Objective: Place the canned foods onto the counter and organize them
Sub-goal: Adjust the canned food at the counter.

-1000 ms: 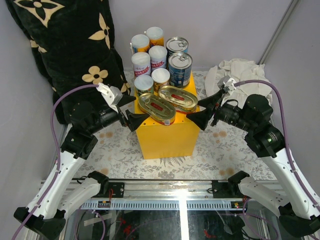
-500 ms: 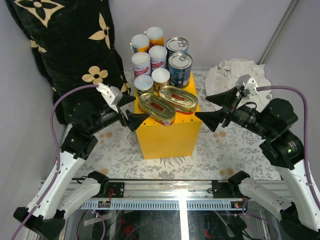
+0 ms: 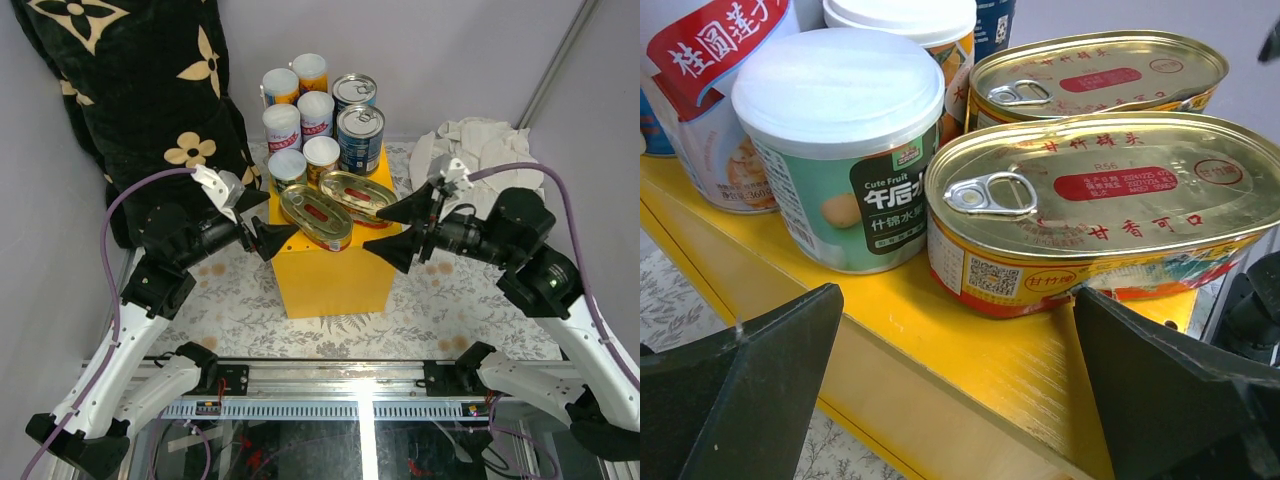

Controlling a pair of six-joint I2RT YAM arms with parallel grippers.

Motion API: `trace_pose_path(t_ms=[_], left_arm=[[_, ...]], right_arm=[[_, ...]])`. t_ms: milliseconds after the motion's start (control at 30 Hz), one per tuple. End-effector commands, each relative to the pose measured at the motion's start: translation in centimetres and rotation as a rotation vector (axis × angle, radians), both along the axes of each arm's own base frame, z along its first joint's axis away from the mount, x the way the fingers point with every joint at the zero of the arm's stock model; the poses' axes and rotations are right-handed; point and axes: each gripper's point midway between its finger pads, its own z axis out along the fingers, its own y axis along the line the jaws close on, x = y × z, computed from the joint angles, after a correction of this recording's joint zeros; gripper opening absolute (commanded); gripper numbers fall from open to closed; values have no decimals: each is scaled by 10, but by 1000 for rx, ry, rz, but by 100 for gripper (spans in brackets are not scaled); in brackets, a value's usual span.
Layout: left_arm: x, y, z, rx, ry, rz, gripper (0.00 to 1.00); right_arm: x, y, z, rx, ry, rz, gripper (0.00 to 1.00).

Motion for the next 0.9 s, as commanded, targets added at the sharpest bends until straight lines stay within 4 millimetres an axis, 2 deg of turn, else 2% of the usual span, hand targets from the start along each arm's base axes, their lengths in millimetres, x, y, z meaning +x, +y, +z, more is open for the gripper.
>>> trace_pose_path(t_ms=[0, 167, 467, 867], left_arm=[[9, 9, 5, -11, 16, 77, 100], [10, 9, 4, -6, 19, 89, 100], [7, 10, 5, -4, 8, 91, 100], [-17, 1, 12, -9, -51, -28, 100]], right_arm=[[-6, 25, 4, 0, -45, 23, 75], [-7, 41, -8, -45, -46, 6, 75], [7, 38, -23, -83, -37, -80, 73], [14, 35, -19, -71, -52, -124, 69]])
